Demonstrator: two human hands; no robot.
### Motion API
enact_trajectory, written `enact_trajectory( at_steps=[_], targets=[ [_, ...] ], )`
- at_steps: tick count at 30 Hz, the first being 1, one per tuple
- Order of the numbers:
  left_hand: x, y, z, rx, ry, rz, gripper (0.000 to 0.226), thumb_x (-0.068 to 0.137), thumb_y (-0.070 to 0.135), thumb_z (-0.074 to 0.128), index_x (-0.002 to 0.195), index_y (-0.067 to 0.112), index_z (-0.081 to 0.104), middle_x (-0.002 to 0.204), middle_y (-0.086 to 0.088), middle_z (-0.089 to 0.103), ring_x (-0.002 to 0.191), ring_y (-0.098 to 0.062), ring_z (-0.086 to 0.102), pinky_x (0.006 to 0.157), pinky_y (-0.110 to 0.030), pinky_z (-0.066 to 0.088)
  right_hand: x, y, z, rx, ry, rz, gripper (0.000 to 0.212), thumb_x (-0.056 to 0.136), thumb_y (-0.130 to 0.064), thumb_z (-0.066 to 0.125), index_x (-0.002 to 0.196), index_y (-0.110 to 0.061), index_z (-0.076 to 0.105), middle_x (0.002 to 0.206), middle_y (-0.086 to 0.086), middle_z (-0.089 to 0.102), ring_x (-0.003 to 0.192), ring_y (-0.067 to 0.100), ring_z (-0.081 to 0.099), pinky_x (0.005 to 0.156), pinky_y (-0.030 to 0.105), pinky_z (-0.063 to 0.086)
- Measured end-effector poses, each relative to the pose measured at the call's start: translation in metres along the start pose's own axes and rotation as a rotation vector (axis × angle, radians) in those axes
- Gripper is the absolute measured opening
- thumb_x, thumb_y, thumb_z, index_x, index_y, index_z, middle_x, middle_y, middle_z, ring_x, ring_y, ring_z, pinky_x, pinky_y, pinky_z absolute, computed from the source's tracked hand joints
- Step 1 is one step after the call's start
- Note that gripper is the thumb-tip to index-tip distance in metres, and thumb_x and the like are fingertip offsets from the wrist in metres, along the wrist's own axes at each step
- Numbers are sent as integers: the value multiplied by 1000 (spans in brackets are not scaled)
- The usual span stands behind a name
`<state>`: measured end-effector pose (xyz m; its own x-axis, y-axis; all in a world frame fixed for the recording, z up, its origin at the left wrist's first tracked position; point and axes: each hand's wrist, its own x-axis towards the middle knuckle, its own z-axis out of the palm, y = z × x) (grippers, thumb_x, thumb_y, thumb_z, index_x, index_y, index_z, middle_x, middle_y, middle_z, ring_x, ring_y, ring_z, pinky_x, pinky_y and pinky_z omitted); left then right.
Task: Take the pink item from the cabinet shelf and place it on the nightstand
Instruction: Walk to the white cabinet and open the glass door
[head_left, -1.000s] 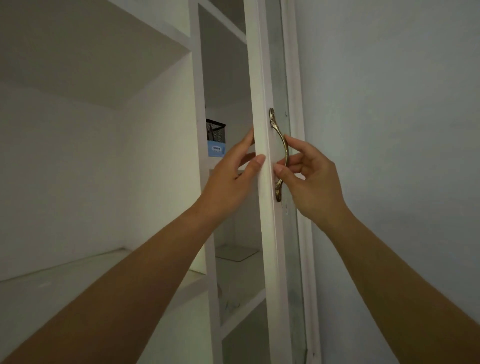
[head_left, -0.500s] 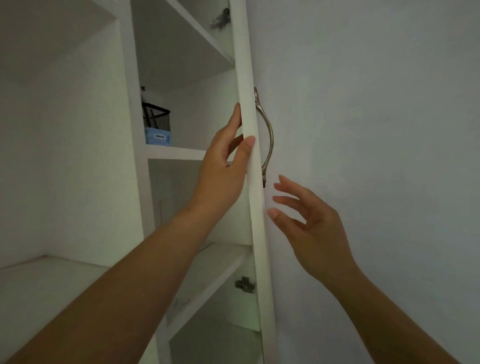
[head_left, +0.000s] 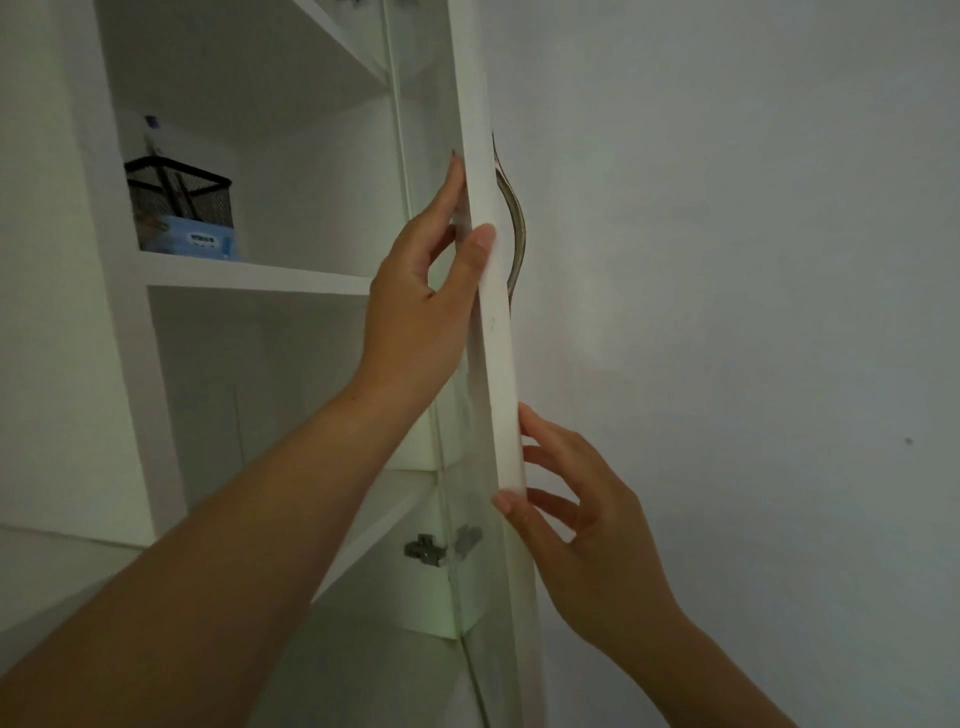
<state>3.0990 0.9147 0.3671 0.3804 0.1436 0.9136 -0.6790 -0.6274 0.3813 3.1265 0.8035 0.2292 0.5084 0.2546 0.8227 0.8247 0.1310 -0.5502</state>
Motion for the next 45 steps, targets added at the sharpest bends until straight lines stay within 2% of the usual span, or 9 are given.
enact_trajectory(
  at_steps=[3, 7, 14, 20, 23, 30, 34, 38, 45],
  targets=[
    [3, -1, 24, 42, 9, 17, 52, 92, 38, 46, 141, 34, 30, 146, 12, 37, 130, -10, 39, 105, -42, 39, -1, 12, -20, 7, 20, -4, 54, 84, -15, 61, 133, -30, 42, 124, -20, 50, 110, -6, 51, 80, 7, 46],
    [6, -2, 66, 183, -10, 53, 56, 92, 42, 43, 143, 35, 23, 151, 11, 28, 136, -10, 29, 102, -19, 29, 4, 31, -52, 29, 49, 23, 52, 85, -15, 59, 132, -30, 43, 124, -18, 53, 109, -4, 53, 80, 13, 50],
    [22, -15, 131, 412, -18, 109, 59, 91, 47, 43, 143, 37, 17, 154, 8, 19, 139, -14, 22, 108, -41, 35, 22, 71, -106, 1, 74, 68, 51, 81, -34, 52, 131, -32, 44, 121, -19, 55, 103, -3, 57, 77, 18, 54],
    [33, -47, 188, 569, -81, 178, 63, 91, 51, 37, 145, 35, 9, 157, 6, 5, 143, -16, 9, 105, -27, 12, 40, 115, -143, -9, 67, 104, 51, 80, -39, 53, 129, -38, 39, 121, -21, 53, 104, -4, 54, 80, 15, 52],
    [36, -65, 210, 628, -109, 206, 66, 90, 54, 33, 145, 32, 5, 157, 4, -1, 143, -17, 2, 107, -29, 8, 49, 139, -156, -1, 63, 101, 48, 82, -34, 55, 128, -38, 39, 119, -18, 54, 103, -4, 55, 80, 14, 51],
    [48, -90, 246, 710, -80, 194, 67, 88, 56, 31, 145, 32, 7, 157, 4, -1, 143, -17, 1, 107, -29, 7, 73, 182, -178, 0, 23, 68, 49, 85, -24, 59, 119, -50, 34, 111, -23, 51, 102, -3, 53, 79, 14, 51],
    [46, -107, 252, 761, -134, 215, 69, 86, 62, 29, 145, 33, 7, 157, 4, -1, 143, -16, 3, 108, -29, 10, 83, 202, -187, -13, 29, 40, 51, 86, -20, 59, 122, -48, 35, 111, -19, 53, 99, -1, 55, 75, 13, 51],
    [35, -136, 253, 816, -185, 234, 67, 86, 61, 30, 144, 35, 9, 156, 4, 3, 140, -12, 3, 105, -25, 0, 91, 222, -191, -4, 56, 33, 51, 86, -16, 59, 123, -44, 38, 109, -16, 54, 98, 0, 55, 73, 12, 50],
    [33, -176, 256, 838, -203, 240, 68, 85, 65, 29, 143, 37, 7, 152, 9, 0, 140, -12, 1, 109, -40, 5, 95, 250, -191, 23, 68, 60, 53, 83, -19, 62, 119, -48, 36, 107, -16, 54, 98, -2, 53, 75, 11, 50]
  ],
)
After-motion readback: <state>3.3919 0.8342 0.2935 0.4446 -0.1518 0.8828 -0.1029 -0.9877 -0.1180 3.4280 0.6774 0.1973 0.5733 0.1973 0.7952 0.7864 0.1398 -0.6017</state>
